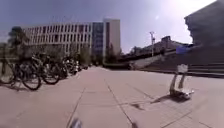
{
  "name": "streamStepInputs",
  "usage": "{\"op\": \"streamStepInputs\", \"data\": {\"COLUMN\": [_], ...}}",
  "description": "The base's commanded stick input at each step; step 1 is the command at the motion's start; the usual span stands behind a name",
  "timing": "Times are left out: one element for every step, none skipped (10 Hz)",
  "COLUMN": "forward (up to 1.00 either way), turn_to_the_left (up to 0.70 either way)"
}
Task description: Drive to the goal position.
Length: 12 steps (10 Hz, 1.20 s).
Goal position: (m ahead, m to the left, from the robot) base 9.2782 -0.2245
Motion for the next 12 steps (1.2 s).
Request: {"op": "streamStepInputs", "data": {"forward": [1.00,1.00,1.00,1.00,1.00,1.00,1.00,1.00,1.00,1.00,1.00,1.00], "turn_to_the_left": [0.00,0.00,0.00,0.00,0.00,0.00,0.00,0.15,0.27,0.15,0.00,0.00]}}
